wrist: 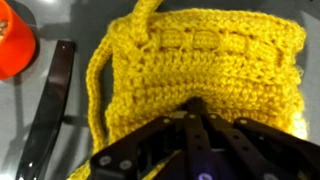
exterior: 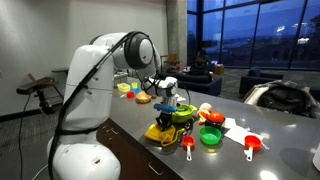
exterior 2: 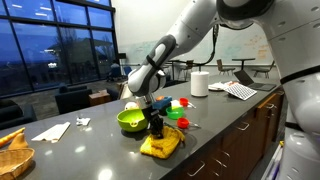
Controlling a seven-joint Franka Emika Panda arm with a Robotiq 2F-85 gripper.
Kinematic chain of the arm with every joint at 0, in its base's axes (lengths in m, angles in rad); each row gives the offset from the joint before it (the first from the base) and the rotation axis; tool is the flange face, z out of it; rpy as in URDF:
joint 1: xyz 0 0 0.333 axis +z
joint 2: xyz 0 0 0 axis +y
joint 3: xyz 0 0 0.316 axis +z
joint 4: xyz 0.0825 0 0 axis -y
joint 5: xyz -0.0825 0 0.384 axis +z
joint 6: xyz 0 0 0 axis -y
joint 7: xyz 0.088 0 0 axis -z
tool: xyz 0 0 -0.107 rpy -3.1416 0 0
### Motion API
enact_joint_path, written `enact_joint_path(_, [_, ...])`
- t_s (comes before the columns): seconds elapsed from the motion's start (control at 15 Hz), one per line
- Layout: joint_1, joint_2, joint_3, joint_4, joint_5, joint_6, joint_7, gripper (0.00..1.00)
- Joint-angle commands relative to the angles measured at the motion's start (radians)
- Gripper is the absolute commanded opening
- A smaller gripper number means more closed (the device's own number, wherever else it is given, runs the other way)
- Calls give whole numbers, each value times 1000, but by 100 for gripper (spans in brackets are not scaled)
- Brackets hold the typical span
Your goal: Fold the yellow cloth and use it to wipe the table
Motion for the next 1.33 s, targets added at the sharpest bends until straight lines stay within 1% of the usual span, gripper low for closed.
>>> enact_joint_path(0.0, [1,-51,-11,-84,-25,43,36,27])
enact_joint_path(0.13, [4,-66,-13,-93,-38,42,48,36])
enact_joint_path(0.27, [6,-77,-12,-97,-47,42,60,47])
enact_joint_path(0.47, [11,-83,-10,-96,-58,39,74,65])
enact_joint_path(0.8, [19,-95,-9,-97,-65,50,108,97])
enact_joint_path(0.87, [20,-96,-9,-94,-65,57,114,100])
enact_joint_path(1.27, [30,-109,-6,-72,-52,82,163,100])
